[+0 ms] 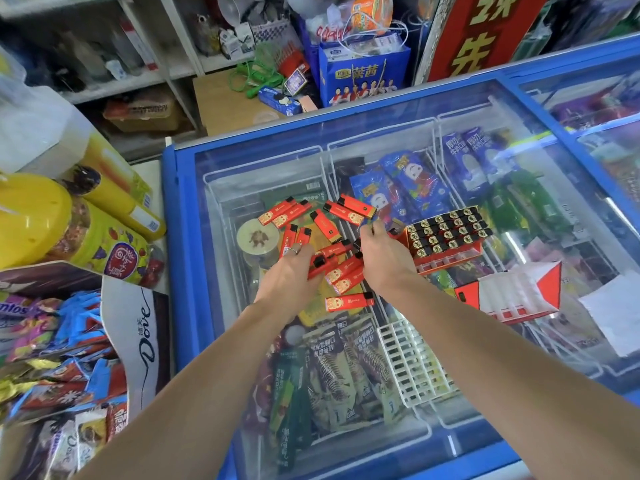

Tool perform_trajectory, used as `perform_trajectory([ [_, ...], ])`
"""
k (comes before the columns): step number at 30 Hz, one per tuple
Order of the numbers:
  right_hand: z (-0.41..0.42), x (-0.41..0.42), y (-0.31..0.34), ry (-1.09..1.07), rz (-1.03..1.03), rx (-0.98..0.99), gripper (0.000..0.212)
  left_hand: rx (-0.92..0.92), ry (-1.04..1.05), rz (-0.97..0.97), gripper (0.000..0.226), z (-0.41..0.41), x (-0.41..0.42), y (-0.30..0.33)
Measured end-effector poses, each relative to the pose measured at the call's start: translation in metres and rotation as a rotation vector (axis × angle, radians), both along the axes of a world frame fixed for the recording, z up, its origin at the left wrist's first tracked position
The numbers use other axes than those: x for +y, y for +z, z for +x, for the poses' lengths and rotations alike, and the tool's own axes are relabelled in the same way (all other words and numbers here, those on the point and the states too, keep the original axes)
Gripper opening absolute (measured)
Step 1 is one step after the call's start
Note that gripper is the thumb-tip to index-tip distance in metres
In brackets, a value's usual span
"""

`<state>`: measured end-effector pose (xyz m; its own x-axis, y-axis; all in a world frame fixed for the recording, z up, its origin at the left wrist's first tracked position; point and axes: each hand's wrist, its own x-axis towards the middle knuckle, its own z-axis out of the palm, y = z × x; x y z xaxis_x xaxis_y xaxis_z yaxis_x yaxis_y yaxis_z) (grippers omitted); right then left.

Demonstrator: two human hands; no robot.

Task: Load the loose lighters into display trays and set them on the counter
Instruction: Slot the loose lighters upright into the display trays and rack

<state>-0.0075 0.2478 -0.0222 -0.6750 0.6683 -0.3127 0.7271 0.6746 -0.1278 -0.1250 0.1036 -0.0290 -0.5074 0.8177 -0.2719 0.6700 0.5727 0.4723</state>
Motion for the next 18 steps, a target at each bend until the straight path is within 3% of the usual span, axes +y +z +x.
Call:
perform_trajectory([
  [3,0.001,0.005,0.003,-0.009,-0.011,0.048,0.068,-0.042,0.059,0.032,0.028,0.0,0.011,0.002],
  [8,0.005,0.007,0.005,0.002,-0.037,0.104,0.068,0.039,0.029,-0.098,0.04,-0.001,0.028,0.005],
  [13,0.009,0.007,0.011,0.026,-0.066,0.388,0.043,0.09,-0.004,-0.122,0.023,-0.003,0.036,0.006],
  [18,0.013,0.005,0.015,-0.151,-0.18,0.662,0.032,0.038,0.061,-0.131,0.011,-0.004,0.036,0.006],
])
